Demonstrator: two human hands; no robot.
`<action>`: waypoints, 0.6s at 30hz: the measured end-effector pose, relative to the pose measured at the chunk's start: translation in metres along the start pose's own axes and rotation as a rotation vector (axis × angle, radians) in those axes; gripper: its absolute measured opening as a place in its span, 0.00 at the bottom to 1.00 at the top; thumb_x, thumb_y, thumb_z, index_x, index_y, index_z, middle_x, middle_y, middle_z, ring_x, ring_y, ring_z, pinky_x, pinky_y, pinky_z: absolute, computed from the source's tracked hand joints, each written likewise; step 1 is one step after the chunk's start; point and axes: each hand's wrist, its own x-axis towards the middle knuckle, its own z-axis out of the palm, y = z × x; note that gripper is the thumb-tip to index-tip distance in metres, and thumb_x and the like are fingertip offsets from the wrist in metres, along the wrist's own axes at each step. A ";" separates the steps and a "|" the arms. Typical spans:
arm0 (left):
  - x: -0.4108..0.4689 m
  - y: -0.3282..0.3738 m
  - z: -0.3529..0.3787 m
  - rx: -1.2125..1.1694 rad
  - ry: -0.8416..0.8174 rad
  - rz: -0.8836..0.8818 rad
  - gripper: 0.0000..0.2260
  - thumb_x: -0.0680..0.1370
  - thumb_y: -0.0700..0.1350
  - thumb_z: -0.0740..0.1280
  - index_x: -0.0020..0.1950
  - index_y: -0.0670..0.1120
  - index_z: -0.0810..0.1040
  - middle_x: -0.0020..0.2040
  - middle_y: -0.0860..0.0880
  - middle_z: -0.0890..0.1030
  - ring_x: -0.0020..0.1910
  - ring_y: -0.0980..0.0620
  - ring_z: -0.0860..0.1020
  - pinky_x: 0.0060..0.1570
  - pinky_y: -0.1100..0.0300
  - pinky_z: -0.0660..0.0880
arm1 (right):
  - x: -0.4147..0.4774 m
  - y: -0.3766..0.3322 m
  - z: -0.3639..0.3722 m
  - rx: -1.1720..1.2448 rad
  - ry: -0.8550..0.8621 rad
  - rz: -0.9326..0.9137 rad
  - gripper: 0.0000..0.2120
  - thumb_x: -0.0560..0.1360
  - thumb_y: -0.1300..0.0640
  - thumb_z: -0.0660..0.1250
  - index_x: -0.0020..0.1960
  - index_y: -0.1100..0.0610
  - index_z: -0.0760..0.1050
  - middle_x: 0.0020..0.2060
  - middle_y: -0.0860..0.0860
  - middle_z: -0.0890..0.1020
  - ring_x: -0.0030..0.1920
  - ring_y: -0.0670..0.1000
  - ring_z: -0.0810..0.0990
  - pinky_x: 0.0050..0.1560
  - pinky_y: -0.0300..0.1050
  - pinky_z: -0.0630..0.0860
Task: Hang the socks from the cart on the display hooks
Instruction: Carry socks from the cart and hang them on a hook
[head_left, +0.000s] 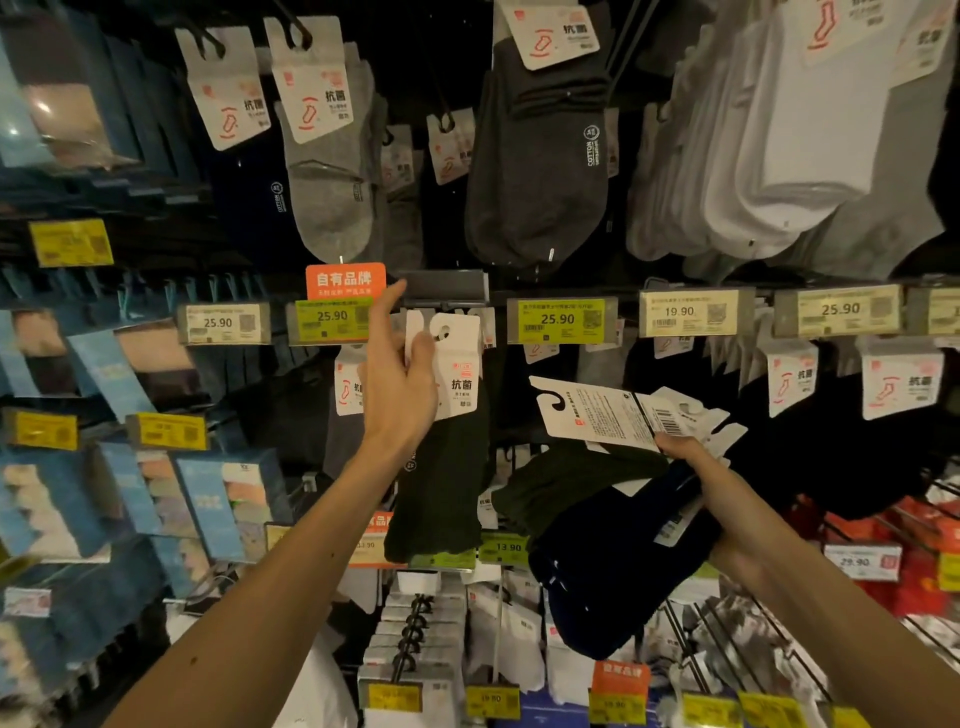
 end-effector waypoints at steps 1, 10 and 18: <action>0.003 -0.003 0.000 0.011 -0.007 -0.003 0.20 0.84 0.38 0.59 0.73 0.54 0.62 0.47 0.50 0.81 0.37 0.41 0.81 0.32 0.48 0.78 | -0.001 0.000 0.000 0.002 0.002 -0.001 0.15 0.72 0.48 0.73 0.56 0.53 0.84 0.53 0.58 0.85 0.56 0.60 0.83 0.62 0.57 0.77; 0.011 -0.021 0.008 0.134 -0.005 0.029 0.24 0.84 0.36 0.57 0.78 0.53 0.57 0.58 0.56 0.76 0.33 0.58 0.77 0.32 0.58 0.77 | -0.011 -0.004 -0.001 0.024 -0.002 0.007 0.14 0.69 0.48 0.73 0.52 0.53 0.84 0.48 0.56 0.87 0.51 0.58 0.84 0.53 0.52 0.79; 0.009 -0.032 0.019 0.192 0.015 0.056 0.31 0.83 0.34 0.58 0.80 0.57 0.50 0.60 0.68 0.67 0.34 0.46 0.79 0.34 0.46 0.80 | -0.014 -0.002 0.001 0.082 -0.024 0.056 0.19 0.63 0.47 0.74 0.53 0.53 0.84 0.51 0.58 0.85 0.55 0.59 0.82 0.61 0.57 0.77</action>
